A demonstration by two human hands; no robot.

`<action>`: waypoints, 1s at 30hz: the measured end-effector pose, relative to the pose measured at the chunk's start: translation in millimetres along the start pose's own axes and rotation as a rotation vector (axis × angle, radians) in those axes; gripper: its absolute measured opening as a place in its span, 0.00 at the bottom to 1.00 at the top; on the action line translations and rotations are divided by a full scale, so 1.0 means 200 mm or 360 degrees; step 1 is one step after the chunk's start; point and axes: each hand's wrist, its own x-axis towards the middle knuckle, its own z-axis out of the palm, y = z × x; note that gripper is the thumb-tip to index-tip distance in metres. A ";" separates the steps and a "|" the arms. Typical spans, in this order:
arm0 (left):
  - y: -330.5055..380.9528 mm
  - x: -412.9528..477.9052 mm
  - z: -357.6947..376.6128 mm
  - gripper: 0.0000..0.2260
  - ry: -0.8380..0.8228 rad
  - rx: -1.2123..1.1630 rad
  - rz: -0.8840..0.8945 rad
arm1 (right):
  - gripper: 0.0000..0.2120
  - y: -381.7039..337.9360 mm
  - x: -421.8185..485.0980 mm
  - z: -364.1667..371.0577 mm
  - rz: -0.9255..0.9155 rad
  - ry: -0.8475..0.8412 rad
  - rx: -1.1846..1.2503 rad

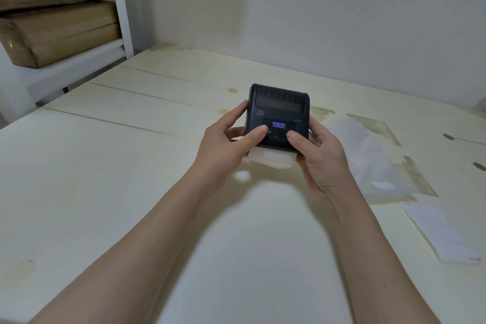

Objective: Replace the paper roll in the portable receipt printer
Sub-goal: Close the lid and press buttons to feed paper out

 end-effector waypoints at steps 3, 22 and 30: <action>0.00 0.00 0.00 0.28 0.0003 0.0009 0.0016 | 0.23 0.00 0.00 0.00 -0.0001 0.0003 0.0010; -0.01 0.01 0.00 0.28 -0.0006 0.0014 0.0020 | 0.23 0.02 0.01 -0.02 -0.0027 -0.0030 -0.0042; -0.01 0.01 0.00 0.27 0.0037 -0.0040 -0.0019 | 0.19 -0.01 -0.01 0.01 -0.0036 -0.0049 -0.0119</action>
